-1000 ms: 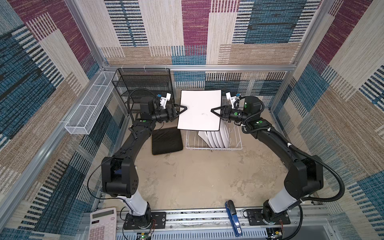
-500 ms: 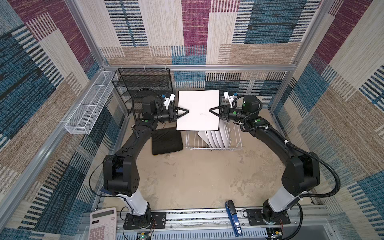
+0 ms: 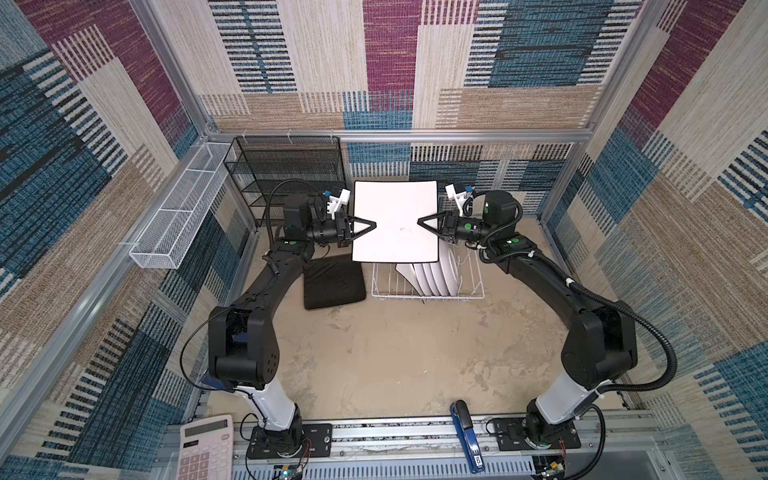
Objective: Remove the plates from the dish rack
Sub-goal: 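Hold the plate with the right gripper while the left gripper regrasps its opposite edge, then carry the white plate with the left gripper while the right gripper releases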
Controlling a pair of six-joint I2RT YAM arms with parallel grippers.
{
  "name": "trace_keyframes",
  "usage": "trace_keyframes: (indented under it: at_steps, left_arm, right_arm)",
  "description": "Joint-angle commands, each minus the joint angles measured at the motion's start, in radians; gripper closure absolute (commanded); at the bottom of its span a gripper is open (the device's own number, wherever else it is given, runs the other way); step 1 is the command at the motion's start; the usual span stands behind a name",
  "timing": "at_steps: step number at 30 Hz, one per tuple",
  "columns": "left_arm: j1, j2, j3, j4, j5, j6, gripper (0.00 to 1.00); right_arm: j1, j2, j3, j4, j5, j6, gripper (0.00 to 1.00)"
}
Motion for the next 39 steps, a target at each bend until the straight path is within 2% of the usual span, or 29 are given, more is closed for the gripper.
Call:
trace_keyframes:
  at_steps: [1, 5, 8, 11, 14, 19, 22, 26, 30, 39]
  left_arm:
    - [-0.007, -0.01, 0.002, 0.032, -0.018, 0.016, 1.0]
    - [-0.007, -0.014, -0.004, 0.026, -0.029, 0.018, 1.0]
    - [-0.005, -0.023, -0.01, 0.032, -0.038, 0.016, 1.0]
    - [0.002, -0.034, -0.012, 0.022, -0.04, 0.02, 1.0]
    - [0.017, -0.055, -0.008, -0.026, -0.048, 0.059, 1.0]
    - [0.039, -0.087, 0.031, -0.16, -0.064, 0.152, 1.0]
    - [0.047, -0.104, 0.055, -0.236, -0.075, 0.205, 1.0]
    - [0.057, -0.133, 0.093, -0.36, -0.116, 0.286, 1.0]
    - [0.074, -0.167, 0.142, -0.512, -0.179, 0.381, 1.0]
    - [0.122, -0.229, 0.244, -0.794, -0.348, 0.551, 1.0]
  right_arm:
    - [0.01, -0.009, 0.006, 0.097, 0.0, -0.01, 1.0]
    - [0.01, -0.006, 0.002, 0.102, 0.002, -0.007, 0.95]
    - [0.009, -0.01, 0.001, 0.1, 0.005, -0.015, 0.87]
    - [0.009, -0.033, -0.019, 0.104, 0.053, -0.028, 0.83]
    - [0.009, -0.048, -0.027, 0.107, 0.072, -0.039, 0.73]
    - [0.009, -0.056, -0.011, 0.049, 0.096, -0.088, 0.48]
    - [0.009, -0.078, -0.02, 0.031, 0.141, -0.117, 0.27]
    - [0.009, -0.126, -0.043, 0.003, 0.229, -0.165, 0.16]
    - [0.01, -0.172, -0.046, -0.063, 0.295, -0.267, 0.02]
    - [0.059, -0.235, -0.05, -0.192, 0.414, -0.559, 0.01]
